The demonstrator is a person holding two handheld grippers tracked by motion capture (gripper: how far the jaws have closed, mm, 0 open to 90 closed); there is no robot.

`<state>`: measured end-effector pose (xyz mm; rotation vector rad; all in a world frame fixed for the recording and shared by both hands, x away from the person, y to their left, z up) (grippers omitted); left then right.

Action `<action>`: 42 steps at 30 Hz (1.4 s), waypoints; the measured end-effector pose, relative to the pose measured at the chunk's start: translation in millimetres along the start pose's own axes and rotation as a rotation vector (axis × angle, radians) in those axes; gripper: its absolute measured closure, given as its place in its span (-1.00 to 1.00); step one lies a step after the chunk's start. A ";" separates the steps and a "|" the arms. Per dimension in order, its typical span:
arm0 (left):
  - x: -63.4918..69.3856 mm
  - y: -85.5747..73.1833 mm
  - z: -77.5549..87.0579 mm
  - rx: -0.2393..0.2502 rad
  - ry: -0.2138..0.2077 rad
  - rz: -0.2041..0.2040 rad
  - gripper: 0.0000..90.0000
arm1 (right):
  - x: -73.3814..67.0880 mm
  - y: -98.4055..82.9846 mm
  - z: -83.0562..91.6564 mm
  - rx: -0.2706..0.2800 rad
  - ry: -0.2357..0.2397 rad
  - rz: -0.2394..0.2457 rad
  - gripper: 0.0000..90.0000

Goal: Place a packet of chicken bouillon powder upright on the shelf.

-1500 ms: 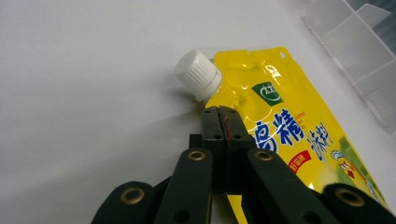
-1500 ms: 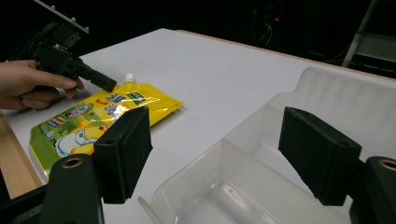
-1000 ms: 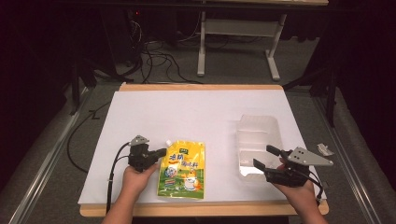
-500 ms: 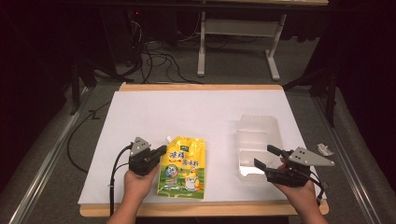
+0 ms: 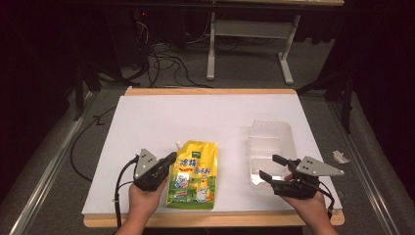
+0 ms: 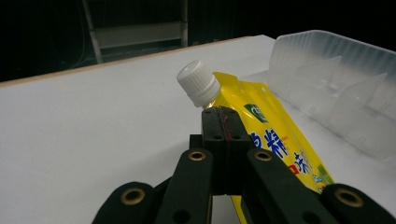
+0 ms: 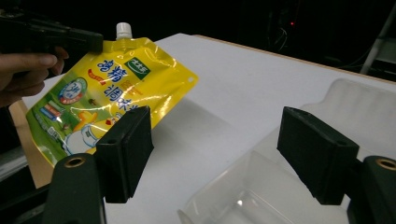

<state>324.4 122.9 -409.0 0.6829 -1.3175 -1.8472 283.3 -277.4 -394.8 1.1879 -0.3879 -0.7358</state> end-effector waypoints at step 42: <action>22.9 1.7 48.5 0.120 -0.027 -0.090 1.00 | -56.9 16.8 -131.9 -0.191 0.204 -0.178 0.05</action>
Point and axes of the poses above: each handheld gripper's, and its own axes: z roughly backward along the jaws, y roughly out of its top, x roughly to its right, the point moved 1 cm from there along -z, roughly forward along the jaws, and after that the axes turned 4 degrees about y, right-handed, at the moved point
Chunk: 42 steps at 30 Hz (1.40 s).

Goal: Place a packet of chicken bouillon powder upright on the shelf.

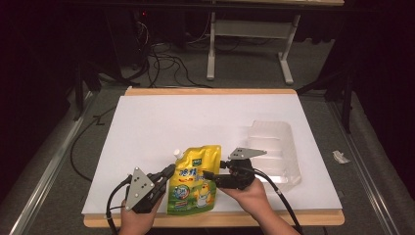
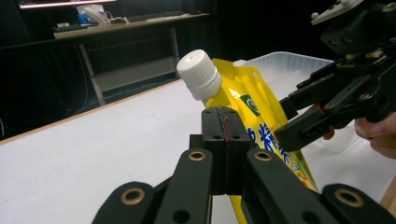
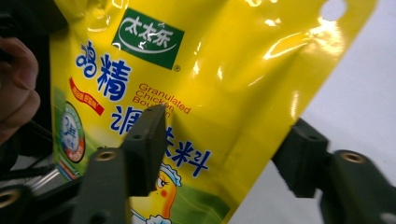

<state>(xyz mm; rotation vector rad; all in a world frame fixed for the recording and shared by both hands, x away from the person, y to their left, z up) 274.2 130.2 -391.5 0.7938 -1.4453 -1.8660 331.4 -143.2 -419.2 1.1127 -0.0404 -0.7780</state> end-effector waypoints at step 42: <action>-8.7 -4.2 -38.8 -0.020 0.003 0.074 0.97 | -2.0 -0.4 34.0 0.132 -0.024 0.182 0.36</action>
Point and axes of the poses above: each handheld gripper's, and its own axes: z roughly backward along the jaws, y roughly out of its top, x roughly to its right, the point moved 1 cm from there along -z, roughly forward along the jaws, and after that the axes turned 4 degrees about y, right-handed, at the moved point
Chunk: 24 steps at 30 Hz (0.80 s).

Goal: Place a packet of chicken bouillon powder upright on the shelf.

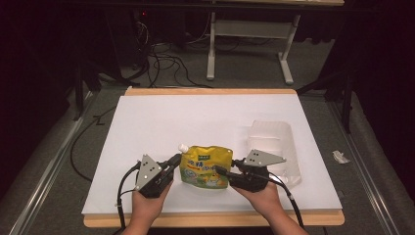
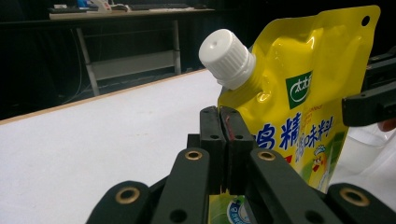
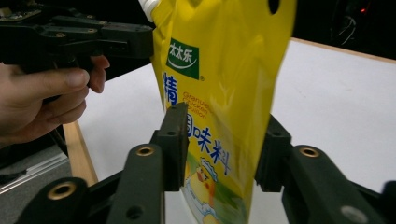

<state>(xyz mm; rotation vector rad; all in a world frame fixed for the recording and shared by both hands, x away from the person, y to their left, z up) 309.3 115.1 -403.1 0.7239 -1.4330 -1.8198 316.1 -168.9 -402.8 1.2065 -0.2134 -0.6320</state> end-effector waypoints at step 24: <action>-5.4 -3.0 2.0 -0.032 0.007 0.013 0.63 | -9.4 -3.9 -23.6 -0.073 0.070 0.042 0.94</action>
Point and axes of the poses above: each handheld gripper's, and its own axes: z roughly backward along the jaws, y roughly out of its top, x roughly to its right, the point moved 1 cm from there along -z, roughly forward along the jaws, and after that the axes turned 4 degrees about y, right-handed, at the moved point
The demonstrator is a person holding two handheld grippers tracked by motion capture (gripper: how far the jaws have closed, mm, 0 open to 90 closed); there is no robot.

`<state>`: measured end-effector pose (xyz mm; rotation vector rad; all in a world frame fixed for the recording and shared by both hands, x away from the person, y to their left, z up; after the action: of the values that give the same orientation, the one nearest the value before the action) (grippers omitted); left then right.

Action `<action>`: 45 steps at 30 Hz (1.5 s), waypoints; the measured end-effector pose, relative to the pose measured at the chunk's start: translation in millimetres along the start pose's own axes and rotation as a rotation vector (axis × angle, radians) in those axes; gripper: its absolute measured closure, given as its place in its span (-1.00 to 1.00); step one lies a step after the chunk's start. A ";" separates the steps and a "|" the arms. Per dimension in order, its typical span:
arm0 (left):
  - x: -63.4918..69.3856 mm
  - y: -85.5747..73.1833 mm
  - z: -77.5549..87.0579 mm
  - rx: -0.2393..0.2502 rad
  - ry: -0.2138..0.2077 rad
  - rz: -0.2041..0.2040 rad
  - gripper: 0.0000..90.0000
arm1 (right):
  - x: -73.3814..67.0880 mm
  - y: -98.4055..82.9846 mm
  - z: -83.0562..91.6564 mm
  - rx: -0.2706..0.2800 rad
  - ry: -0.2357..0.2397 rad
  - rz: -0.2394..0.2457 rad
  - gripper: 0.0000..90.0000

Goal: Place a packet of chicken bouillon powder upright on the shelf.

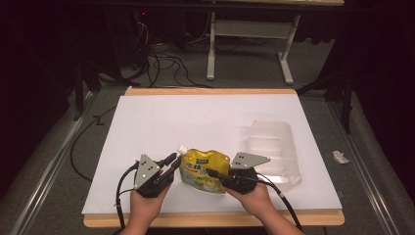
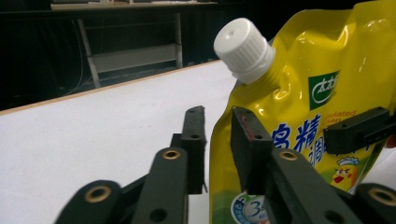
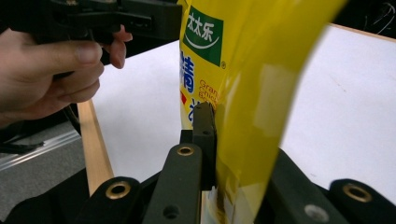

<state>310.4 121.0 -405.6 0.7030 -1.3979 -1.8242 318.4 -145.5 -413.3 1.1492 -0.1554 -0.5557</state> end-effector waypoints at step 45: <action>-17.7 -22.9 -10.6 -0.157 0.028 0.016 -0.09 | -10.7 28.3 57.0 0.153 -0.047 0.065 0.95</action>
<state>324.2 132.7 -430.6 0.6324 -1.2235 -1.8812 296.4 -178.7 -362.5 1.2756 -0.2782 -0.5202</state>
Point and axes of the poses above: each handheld gripper's, and its own axes: z roughly backward along the jaws, y roughly out of its top, x roughly to its right, the point moved 1 cm from there along -z, roughly forward along the jaws, and after that the axes turned 4 degrees about y, right-handed, at the moved point
